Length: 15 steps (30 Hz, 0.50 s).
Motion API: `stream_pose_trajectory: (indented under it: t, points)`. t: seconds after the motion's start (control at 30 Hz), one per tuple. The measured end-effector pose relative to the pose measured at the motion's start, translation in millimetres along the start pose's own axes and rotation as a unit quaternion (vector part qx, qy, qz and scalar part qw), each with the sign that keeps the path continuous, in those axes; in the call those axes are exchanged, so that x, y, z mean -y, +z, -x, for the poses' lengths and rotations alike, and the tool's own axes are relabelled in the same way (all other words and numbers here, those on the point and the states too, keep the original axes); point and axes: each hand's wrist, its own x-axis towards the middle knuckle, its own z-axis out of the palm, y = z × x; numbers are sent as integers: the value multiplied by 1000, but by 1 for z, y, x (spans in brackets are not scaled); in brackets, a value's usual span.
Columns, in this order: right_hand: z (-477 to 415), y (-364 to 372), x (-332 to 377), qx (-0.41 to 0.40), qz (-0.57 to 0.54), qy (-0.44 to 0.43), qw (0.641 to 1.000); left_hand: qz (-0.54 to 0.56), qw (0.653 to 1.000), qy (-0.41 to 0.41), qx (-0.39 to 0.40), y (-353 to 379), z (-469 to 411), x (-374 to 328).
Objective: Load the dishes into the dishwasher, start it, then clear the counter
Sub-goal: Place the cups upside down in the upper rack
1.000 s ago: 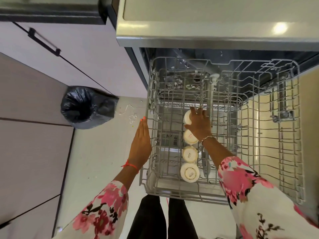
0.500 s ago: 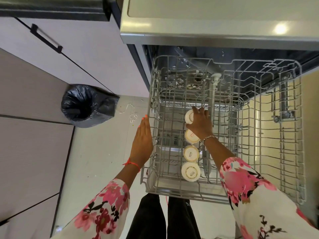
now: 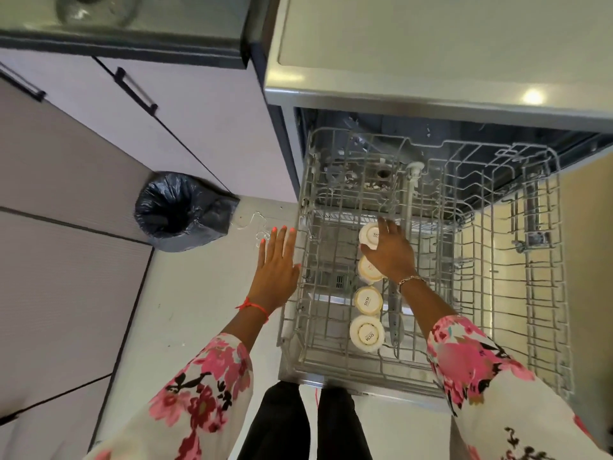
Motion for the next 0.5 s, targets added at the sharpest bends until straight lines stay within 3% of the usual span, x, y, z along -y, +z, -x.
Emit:
stream_pose_trajectory:
  t: [0.23, 0.5]
  points:
    - [65, -14, 76, 18, 39, -169, 985, -29, 998, 7, -50, -65, 49, 49]
    - [97, -5, 217, -39, 58, -233, 970, -30, 997, -21, -72, -127, 106, 167]
